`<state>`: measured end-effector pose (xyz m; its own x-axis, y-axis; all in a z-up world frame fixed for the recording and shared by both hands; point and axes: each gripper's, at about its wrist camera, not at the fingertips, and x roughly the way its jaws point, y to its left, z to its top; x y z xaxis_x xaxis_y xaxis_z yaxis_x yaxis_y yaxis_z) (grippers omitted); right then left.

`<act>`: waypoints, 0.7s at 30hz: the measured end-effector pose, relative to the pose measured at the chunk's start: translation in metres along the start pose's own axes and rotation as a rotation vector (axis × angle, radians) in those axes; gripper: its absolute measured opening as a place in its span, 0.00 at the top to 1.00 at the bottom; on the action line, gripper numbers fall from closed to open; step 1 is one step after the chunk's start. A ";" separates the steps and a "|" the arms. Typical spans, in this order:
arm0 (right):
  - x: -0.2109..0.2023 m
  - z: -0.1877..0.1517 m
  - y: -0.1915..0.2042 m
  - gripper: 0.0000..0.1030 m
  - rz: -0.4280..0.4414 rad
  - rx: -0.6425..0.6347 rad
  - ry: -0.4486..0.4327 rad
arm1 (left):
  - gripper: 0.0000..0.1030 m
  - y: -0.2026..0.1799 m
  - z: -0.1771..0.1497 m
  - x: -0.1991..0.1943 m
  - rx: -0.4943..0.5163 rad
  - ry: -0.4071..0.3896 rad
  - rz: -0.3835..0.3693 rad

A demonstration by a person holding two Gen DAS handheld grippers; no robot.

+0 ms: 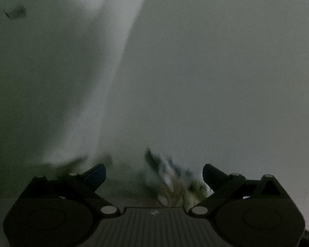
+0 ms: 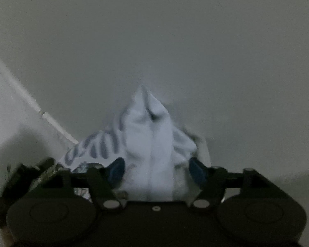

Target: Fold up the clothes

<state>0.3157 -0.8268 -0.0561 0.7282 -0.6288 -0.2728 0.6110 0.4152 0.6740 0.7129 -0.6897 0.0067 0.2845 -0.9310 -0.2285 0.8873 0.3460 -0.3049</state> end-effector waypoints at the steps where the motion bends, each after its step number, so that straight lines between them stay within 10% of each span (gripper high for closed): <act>1: -0.001 0.005 0.002 0.41 0.019 -0.032 -0.005 | 0.04 0.005 0.001 -0.001 -0.031 0.021 -0.010; 5: 0.006 0.007 0.000 0.71 0.024 -0.040 0.050 | 0.41 0.022 -0.017 0.010 -0.115 0.123 0.064; 7: 0.011 0.004 -0.005 0.76 0.032 -0.014 0.056 | 0.92 0.023 -0.017 0.010 -0.128 0.126 0.092; 15: 0.016 0.011 0.012 0.55 -0.033 -0.088 0.108 | 0.88 0.027 -0.014 0.008 -0.180 0.136 0.208; 21: -0.027 0.012 0.038 0.14 0.012 -0.279 0.032 | 0.30 0.021 -0.018 -0.011 -0.128 0.050 0.304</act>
<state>0.3154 -0.8020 -0.0149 0.7422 -0.6040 -0.2903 0.6613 0.5902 0.4629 0.7222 -0.6701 -0.0143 0.5080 -0.7775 -0.3707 0.7112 0.6214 -0.3287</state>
